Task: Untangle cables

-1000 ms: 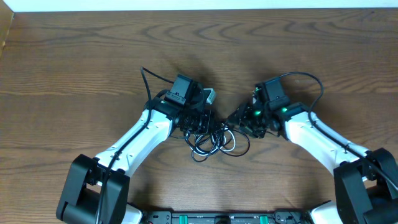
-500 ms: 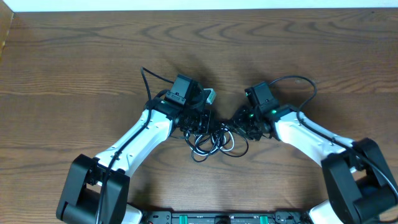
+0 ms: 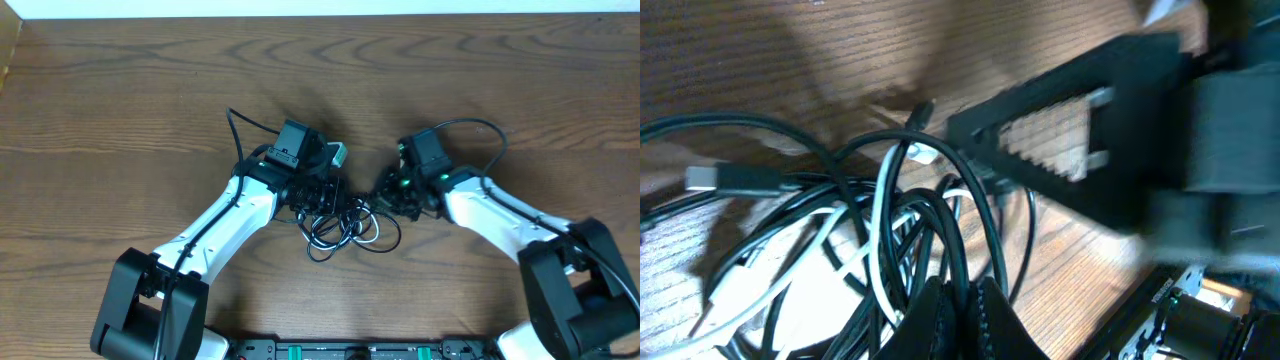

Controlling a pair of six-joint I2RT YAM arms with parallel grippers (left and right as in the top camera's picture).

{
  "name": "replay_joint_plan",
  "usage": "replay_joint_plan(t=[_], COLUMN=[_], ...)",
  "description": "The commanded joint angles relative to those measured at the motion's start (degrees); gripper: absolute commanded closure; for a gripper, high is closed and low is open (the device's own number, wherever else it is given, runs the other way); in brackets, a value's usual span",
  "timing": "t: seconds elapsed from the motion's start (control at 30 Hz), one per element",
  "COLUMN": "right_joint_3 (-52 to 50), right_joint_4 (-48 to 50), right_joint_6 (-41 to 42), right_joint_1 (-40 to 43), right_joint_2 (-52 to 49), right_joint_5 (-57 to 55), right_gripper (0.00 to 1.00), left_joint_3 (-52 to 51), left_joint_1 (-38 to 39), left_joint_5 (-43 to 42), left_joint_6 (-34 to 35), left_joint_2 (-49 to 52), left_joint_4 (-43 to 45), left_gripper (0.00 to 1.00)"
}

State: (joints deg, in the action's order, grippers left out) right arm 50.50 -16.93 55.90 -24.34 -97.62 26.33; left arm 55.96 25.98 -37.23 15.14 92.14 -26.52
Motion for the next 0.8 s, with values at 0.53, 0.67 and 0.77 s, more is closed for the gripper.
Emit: replay_joint_plan(t=[0.53,0.67,0.77], right_joint_3=[-0.04,-0.04,-0.04], right_joint_4=[-17.81,-18.78,-18.53], right_joint_6=[-20.46,-20.44,-19.65], right_joint_1=[0.26,-1.31,-2.16], right_joint_2=[11.45,11.45,11.45], right_joint_5=[3.45,1.07,-4.52], right_gripper=[0.99,0.99,0.99], left_joint_3=[1.27,1.27,1.27], left_joint_1=[-0.26,-0.31,-0.31], left_joint_5=[-0.94,-1.14,-3.61], left_joint_6=[14.80,17.00,17.35], left_joint_2=[0.09,0.09,0.09], left_joint_4=[6.95,6.97,6.97], left_gripper=[0.92,0.92,0.92])
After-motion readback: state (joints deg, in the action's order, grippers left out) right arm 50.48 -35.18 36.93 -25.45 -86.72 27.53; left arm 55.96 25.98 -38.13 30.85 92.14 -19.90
